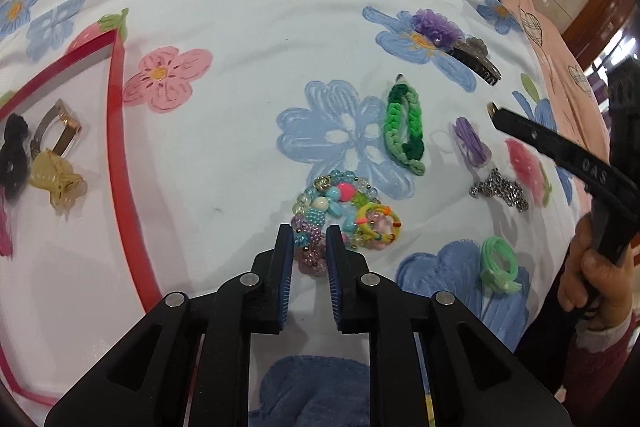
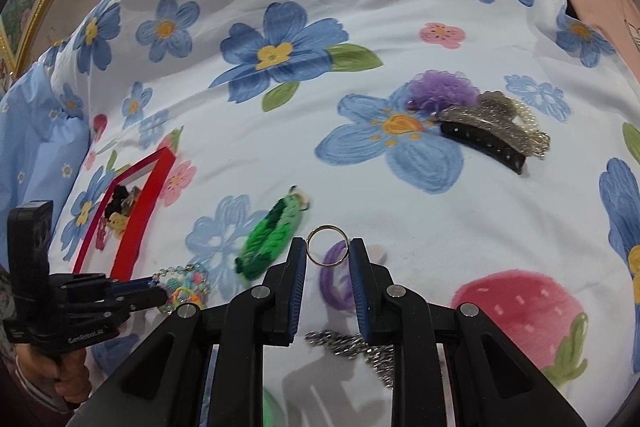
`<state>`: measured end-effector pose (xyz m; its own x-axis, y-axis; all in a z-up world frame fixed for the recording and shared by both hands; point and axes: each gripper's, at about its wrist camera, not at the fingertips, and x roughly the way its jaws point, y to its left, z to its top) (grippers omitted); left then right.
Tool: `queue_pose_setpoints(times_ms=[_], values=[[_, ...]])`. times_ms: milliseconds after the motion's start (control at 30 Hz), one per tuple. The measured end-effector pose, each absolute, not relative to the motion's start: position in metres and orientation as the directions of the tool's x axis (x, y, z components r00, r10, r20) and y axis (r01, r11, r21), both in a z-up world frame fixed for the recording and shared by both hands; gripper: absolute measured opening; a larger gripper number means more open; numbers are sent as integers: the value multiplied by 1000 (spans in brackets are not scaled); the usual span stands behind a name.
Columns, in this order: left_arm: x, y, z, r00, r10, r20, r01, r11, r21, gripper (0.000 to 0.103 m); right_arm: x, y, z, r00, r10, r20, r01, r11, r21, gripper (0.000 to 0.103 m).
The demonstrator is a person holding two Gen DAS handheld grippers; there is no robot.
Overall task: Organize jewelry
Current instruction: 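Grasp the beaded bracelets with the left tool while the right tool grasps the gold ring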
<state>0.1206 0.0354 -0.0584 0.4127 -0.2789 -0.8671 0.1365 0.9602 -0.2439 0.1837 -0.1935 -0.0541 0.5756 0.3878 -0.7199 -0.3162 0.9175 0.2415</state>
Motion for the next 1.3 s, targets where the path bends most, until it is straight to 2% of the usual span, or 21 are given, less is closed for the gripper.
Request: queue_pose_setpoints(times_ms=[133,267,500,600,633,700,900,1300], values=[[128,40,-55,422,-278,-863,130,961,-246,32,180,-189,-52,573,397,-717,-330,913,241,22],[139,43,-58,413,-276,-868,131,961,-243,33,180,-189,-50,578,398,-712,-329,913,242,22],[149,43,-70,376,-289,-880,158,956,-246,31,182,-191,-54,575,396,-716,-325,913,245,22],[147,27,-71,374,-232,-898,200,966,-166,28,183,-190,-55,571,400,-716,-324,912,252,22],[146,24,-72,382,-215,-899,210,967,-142,19,184,-190,-55,571,402,-716,-324,912,253,22],[146,22,-72,388,-215,-896,213,967,-139,11,184,-189,-55,571,403,-715,-326,911,252,22],[143,33,-64,385,-298,-874,202,951,-235,12,183,-190,-54,572,405,-713,-325,910,257,22],[121,49,-53,424,-245,-872,147,969,-201,14,174,-187,-48,573,420,-703,-339,903,263,22]])
